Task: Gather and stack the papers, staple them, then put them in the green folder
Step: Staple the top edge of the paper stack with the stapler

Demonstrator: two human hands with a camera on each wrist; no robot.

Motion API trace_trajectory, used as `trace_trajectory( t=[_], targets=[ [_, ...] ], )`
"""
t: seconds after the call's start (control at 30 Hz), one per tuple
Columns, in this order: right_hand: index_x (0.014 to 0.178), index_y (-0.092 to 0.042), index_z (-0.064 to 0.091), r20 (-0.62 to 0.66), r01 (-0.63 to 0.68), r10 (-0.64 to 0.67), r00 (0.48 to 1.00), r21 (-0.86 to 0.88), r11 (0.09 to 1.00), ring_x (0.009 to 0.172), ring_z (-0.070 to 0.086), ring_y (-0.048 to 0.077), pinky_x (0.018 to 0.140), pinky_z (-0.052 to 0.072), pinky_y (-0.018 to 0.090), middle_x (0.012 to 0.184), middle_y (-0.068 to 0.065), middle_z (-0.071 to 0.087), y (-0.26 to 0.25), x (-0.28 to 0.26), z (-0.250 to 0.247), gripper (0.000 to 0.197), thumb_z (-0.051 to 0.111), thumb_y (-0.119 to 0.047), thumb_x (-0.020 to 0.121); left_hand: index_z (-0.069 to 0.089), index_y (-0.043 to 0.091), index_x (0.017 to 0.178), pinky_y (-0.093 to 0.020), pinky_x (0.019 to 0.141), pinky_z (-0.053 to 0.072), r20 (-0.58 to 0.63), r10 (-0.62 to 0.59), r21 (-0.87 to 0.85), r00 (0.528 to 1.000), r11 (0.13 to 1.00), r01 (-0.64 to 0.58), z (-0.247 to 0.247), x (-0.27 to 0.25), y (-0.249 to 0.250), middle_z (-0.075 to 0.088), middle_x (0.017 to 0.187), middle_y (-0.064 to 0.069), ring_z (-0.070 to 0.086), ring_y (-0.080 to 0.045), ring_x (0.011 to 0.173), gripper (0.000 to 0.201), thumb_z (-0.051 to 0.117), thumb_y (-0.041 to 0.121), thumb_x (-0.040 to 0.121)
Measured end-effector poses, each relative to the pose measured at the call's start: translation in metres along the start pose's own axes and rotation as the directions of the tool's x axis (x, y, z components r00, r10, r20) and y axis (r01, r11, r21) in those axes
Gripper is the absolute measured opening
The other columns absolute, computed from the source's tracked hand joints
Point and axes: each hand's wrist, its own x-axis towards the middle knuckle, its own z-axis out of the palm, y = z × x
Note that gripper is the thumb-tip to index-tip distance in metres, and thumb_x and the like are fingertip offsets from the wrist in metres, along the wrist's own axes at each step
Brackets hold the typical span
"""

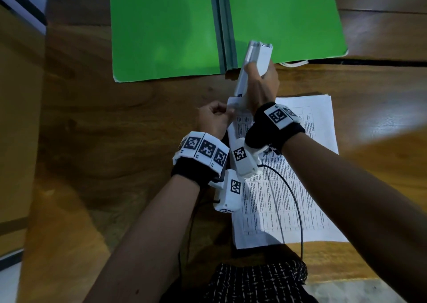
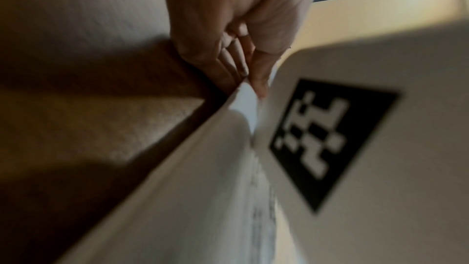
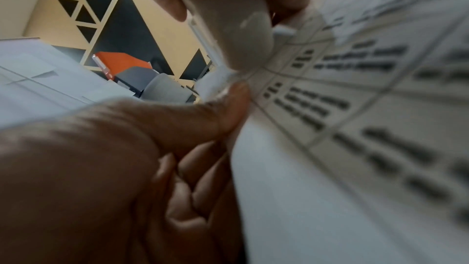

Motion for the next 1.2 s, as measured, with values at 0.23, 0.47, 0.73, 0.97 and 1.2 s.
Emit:
trace_trajectory(
  t=[0.23,0.47,0.73,0.97,1.2],
  targets=[
    [0.102,-0.004,0.051,0.004,-0.005,0.005,1.000,0.011,1.000,0.082,0.052,0.016,0.060,0.043,0.018,0.088,0.002,0.052,0.005,0.004,-0.002,0.027,0.049,-0.024,0.084,0.055,0.013,0.064,-0.024,0.060,0.049,0.197,-0.071,-0.001,0.978,0.997,0.072,-0.016,0.000,0.002,0.058,0.067,-0.006,0.056,-0.012,0.060,0.028,0.057,-0.002,0.087],
    [0.093,-0.012,0.047,0.058,0.006,-0.005,0.998,-0.025,1.000,0.074,0.052,0.009,0.062,0.047,0.020,0.079,-0.006,0.049,0.004,0.001,0.002,0.029,0.046,-0.033,0.074,0.050,0.015,0.057,-0.018,0.049,0.046,0.112,-0.024,0.002,0.993,1.000,0.024,-0.013,0.000,-0.001,0.056,0.062,-0.004,0.053,-0.011,0.056,0.033,0.063,-0.001,0.083],
    [0.104,0.002,0.053,0.018,0.039,-0.038,0.999,-0.054,0.998,0.068,0.048,0.001,0.055,0.043,0.016,0.076,-0.008,0.048,0.009,0.004,0.007,0.028,0.048,-0.022,0.089,0.050,0.015,0.056,-0.025,0.061,0.051,0.104,0.000,-0.011,0.995,1.000,0.002,-0.013,0.004,-0.005,0.056,0.063,-0.004,0.055,-0.013,0.060,0.035,0.061,-0.005,0.083],
    [0.067,-0.023,0.043,0.011,0.027,-0.026,1.000,-0.146,0.989,0.075,0.056,0.022,0.057,0.051,0.025,0.076,-0.001,0.052,0.009,0.007,0.009,0.024,0.050,-0.028,0.089,0.059,0.014,0.084,-0.026,0.067,0.054,0.097,-0.009,-0.077,0.995,0.997,0.016,-0.019,0.004,-0.006,0.062,0.082,-0.001,0.061,-0.016,0.078,0.015,0.056,0.000,0.088],
    [0.067,-0.027,0.045,-0.044,0.018,-0.029,0.999,-0.226,0.974,0.096,0.060,0.038,0.077,0.055,0.053,0.101,0.022,0.062,0.011,0.005,0.024,0.047,0.034,-0.072,0.059,0.067,0.005,0.106,-0.047,0.094,0.052,0.103,-0.045,-0.034,0.994,0.998,0.049,-0.014,0.007,-0.001,0.068,0.109,-0.018,0.063,-0.036,0.106,0.034,0.041,-0.009,0.089]
  ],
)
